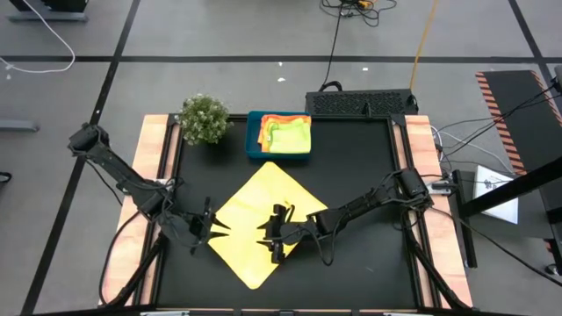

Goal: Fold microfiber towels
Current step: Fold the yellow microfiber towel

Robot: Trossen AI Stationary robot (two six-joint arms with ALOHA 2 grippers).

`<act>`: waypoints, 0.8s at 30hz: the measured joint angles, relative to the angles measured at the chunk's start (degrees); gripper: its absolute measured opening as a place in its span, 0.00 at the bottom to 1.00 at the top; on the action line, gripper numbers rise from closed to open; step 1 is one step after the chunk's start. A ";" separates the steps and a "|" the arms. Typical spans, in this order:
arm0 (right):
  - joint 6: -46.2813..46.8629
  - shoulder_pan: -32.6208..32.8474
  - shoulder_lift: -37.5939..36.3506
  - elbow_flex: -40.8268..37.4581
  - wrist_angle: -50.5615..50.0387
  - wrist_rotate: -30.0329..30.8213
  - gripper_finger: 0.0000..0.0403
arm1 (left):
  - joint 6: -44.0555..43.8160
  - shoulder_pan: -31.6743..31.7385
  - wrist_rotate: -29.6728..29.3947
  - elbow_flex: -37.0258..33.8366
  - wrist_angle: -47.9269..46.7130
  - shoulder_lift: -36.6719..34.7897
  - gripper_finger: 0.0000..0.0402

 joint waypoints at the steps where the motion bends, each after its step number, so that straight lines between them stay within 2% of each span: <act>1: 0.42 0.09 0.00 0.00 0.16 0.01 0.49 | 0.36 0.18 -0.02 0.00 0.00 0.00 0.22; 11: 0.77 1.30 0.00 0.00 2.57 0.09 0.49 | 5.28 1.04 0.71 0.00 -0.09 0.00 0.22; 24: 2.46 1.34 0.00 0.00 2.62 0.23 0.49 | 7.48 1.04 0.77 0.01 -0.02 0.00 0.22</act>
